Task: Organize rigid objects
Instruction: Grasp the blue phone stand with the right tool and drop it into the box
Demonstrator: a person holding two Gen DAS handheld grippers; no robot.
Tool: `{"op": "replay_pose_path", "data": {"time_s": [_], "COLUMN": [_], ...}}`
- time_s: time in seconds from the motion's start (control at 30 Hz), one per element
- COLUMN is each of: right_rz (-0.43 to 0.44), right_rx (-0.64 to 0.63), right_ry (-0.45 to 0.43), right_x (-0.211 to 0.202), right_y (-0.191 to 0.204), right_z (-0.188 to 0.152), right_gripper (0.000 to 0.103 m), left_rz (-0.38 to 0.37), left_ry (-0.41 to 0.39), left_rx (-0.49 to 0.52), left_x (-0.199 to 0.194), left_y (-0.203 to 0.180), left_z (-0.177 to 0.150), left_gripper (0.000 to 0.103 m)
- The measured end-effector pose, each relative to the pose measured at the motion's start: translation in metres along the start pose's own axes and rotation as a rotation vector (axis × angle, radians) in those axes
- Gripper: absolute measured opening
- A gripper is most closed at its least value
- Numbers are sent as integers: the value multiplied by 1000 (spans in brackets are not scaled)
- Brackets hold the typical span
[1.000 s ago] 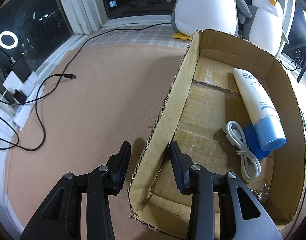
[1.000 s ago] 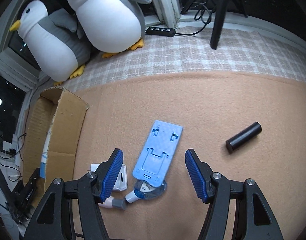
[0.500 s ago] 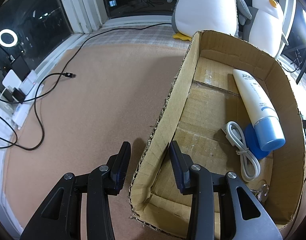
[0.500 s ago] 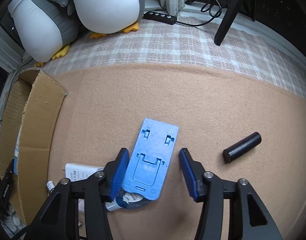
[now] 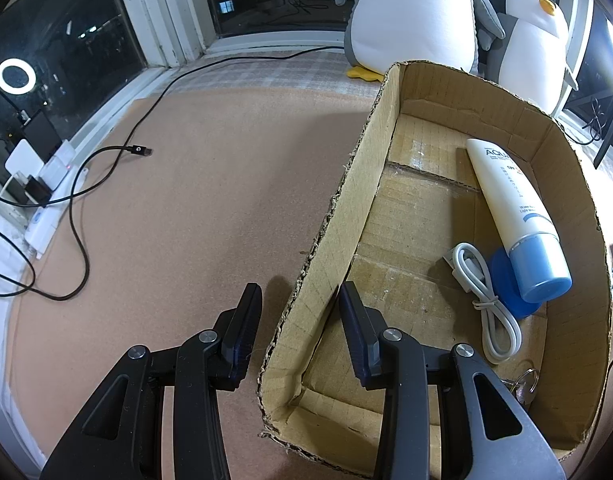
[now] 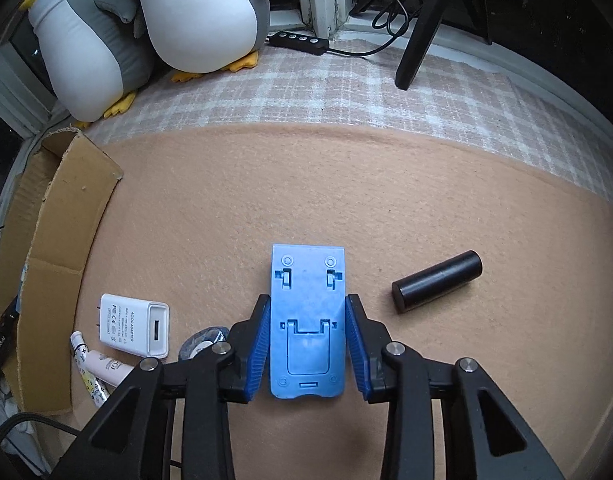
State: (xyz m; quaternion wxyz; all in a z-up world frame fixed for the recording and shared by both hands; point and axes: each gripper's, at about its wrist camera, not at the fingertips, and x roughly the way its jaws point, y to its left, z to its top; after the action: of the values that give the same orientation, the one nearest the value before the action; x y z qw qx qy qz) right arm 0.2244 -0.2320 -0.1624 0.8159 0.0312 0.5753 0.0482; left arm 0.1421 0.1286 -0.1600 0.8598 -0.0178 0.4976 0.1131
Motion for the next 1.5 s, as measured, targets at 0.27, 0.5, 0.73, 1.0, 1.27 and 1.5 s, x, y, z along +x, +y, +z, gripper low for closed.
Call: {"op": "replay_pose_path", "data": {"time_s": [0.27, 0.5, 0.73, 1.0, 1.27, 1.5], "right_rz": [-2, 29, 127, 236, 310, 341], "right_rx": [5, -46, -139, -251, -332, -352], "right_ry": [-78, -171, -249, -269, -228, -189], "right_x": [-22, -56, -87, -107, -99, -86], "right_y": [-11, 25, 79, 148, 204, 229], "right_z": [-30, -26, -24, -31, -42, -50], "right_gripper": [32, 32, 32, 32, 32, 32], "left_rz": [0, 0, -4, -13, -21, -20], "left_ry": [-1, 0, 0, -3, -5, -5], "left_rx": [-1, -1, -5, -10, -15, -16], "left_x": [0, 0, 0, 1, 3, 3], "left_y": [1, 1, 2, 4, 5, 5], "left_z": [0, 0, 0, 0, 0, 0], "left_gripper": [38, 38, 38, 38, 38, 38]}}
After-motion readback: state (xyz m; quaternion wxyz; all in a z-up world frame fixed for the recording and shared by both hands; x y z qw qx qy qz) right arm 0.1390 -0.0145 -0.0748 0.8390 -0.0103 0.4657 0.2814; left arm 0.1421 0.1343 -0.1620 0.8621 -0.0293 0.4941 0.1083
